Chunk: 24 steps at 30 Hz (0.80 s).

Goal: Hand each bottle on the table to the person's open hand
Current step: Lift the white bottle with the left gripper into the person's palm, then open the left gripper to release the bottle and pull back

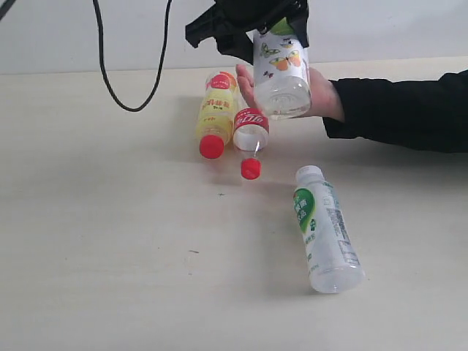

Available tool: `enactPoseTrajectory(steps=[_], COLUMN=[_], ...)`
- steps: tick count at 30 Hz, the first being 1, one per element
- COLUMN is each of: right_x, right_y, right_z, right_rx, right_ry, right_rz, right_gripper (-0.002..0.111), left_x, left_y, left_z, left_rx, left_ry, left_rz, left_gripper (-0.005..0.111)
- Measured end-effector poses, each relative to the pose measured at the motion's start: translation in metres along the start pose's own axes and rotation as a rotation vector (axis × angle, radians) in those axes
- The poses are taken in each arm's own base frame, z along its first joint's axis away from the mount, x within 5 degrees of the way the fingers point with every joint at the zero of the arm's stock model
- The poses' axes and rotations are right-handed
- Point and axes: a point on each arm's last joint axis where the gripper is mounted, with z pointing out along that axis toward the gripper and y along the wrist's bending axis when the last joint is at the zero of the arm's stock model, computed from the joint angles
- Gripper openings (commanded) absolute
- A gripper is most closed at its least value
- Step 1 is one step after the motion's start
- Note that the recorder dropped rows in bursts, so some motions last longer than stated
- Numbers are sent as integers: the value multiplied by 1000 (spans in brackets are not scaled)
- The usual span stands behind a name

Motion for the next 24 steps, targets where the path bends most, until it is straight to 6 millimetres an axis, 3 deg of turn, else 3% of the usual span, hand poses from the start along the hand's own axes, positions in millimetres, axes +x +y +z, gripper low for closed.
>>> enactPoseTrajectory(steps=[10, 16, 20, 24], right_x=[0, 0, 0, 0], right_y=[0, 0, 0, 0], right_z=[0, 0, 0, 0], right_rx=[0, 0, 0, 0], right_ry=[0, 0, 0, 0], right_rz=[0, 0, 0, 0], right_gripper=[0, 0, 0, 0], left_x=[-28, -33, -36, -37], left_y=[34, 36, 37, 37], left_z=[52, 60, 63, 63], left_rx=[72, 94, 106, 112], left_ry=[-15, -59, -87, -99], left_rz=[-84, -91, -96, -96], left_gripper=[0, 2, 20, 46])
